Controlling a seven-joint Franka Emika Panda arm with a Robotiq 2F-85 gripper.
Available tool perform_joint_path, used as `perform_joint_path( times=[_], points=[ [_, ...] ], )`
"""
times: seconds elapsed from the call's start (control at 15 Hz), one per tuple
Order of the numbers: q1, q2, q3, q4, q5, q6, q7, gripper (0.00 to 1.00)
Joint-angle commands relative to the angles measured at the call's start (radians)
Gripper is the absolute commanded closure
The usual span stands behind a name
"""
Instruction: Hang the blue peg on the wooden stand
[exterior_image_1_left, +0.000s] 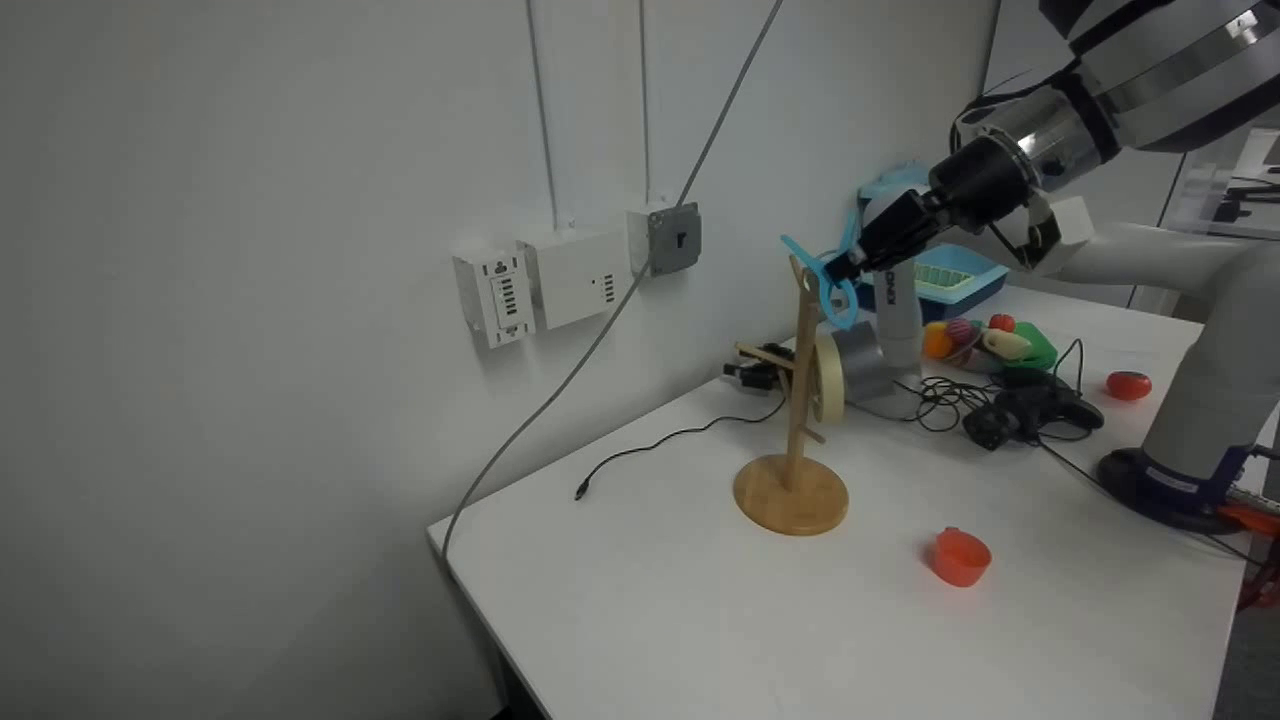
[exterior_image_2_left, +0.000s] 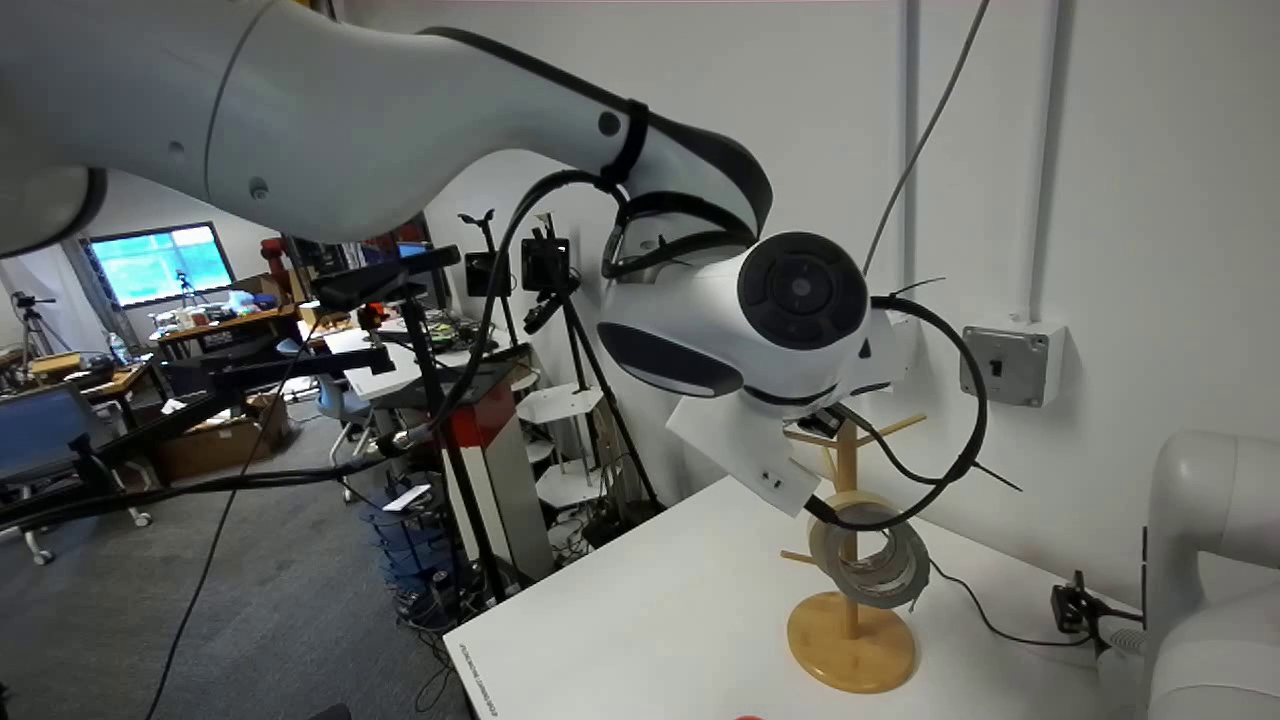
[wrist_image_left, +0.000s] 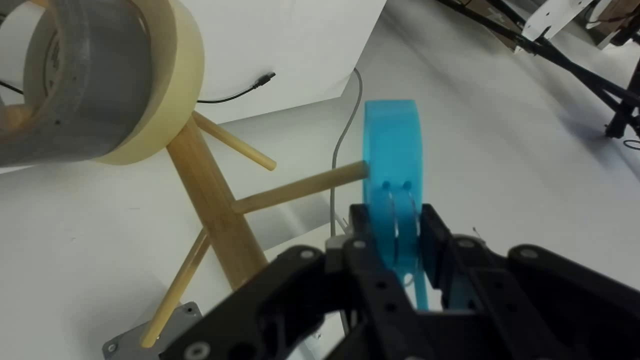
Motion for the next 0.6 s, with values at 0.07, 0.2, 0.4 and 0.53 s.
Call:
perform_joint_path(
  times=[0.07, 0.2, 0.4, 0.53],
  points=[
    [-0.022, 0.058, 0.008, 0.072, -0.008, -0.037, -0.005, 0.93],
    [-0.023, 0.072, 0.009, 0.087, -0.010, -0.037, -0.003, 0.93],
    [-0.025, 0.084, 0.009, 0.103, -0.016, -0.036, -0.003, 0.93],
    [-0.027, 0.083, 0.009, 0.105, -0.020, -0.035, -0.007, 0.93]
  ],
)
